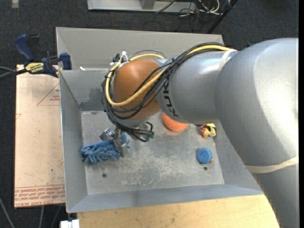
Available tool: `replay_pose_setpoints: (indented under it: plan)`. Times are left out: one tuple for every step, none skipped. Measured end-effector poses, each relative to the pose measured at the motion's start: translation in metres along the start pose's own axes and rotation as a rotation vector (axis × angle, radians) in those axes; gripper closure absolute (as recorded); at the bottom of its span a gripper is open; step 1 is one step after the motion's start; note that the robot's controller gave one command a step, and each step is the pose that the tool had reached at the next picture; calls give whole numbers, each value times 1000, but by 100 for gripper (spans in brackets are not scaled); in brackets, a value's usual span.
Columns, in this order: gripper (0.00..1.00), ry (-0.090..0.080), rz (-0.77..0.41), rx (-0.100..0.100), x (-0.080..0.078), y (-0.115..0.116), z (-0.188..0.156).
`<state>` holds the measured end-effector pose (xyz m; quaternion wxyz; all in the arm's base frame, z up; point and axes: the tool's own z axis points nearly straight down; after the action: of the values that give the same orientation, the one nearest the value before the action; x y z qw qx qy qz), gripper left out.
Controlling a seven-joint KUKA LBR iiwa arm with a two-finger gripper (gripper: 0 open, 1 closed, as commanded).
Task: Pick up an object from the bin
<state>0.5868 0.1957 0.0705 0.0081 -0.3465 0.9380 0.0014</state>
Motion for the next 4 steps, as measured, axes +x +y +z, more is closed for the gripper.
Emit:
replay_pose_setpoints:
  plan:
    - [100, 0, 0, 0, 0, 0, 0]
    - [100, -4, -20, -1, -14, -9, -91]
    - [100, -4, -20, -1, -14, -9, -91]
    - [100, 2, -20, -3, -26, -7, -129]
